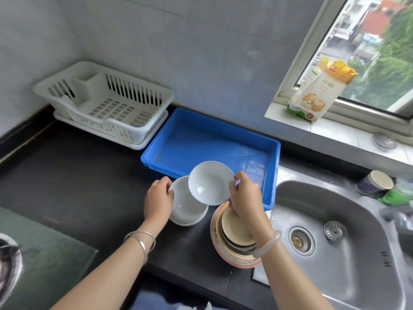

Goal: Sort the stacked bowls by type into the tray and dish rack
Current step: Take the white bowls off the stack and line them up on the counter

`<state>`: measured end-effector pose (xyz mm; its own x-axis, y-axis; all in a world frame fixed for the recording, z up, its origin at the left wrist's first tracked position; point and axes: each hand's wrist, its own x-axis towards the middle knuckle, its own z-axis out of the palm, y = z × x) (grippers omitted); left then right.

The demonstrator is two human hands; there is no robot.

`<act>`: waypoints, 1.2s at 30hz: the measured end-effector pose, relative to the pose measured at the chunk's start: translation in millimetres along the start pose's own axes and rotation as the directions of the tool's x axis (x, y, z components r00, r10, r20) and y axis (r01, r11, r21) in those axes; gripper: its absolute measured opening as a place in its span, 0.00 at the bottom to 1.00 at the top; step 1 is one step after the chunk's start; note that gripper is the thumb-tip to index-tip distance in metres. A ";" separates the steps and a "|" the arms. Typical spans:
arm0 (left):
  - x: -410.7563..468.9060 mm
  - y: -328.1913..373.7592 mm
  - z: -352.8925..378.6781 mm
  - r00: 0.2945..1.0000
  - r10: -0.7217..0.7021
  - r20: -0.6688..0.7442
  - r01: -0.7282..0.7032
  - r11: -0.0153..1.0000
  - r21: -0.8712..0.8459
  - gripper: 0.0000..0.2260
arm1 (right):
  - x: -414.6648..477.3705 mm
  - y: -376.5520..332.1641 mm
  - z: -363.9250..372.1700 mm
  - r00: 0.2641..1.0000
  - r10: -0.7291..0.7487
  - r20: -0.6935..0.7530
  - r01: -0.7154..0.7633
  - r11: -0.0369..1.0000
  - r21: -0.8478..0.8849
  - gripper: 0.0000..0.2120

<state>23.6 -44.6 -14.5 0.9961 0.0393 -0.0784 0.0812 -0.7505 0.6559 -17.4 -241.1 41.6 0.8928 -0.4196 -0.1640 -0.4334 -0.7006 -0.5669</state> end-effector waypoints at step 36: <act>98.2 -214.7 -187.2 0.592 -0.766 -0.251 0.427 0.562 -0.708 0.05 | 87.3 -252.8 194.6 0.898 -0.236 0.371 0.114 0.940 0.323 0.06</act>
<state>110.2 243.9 -22.5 0.5361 0.7635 -0.3602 0.4942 0.0621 0.8671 194.1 11.6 13.5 0.9498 0.0023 -0.3127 -0.2661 -0.5194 -0.8120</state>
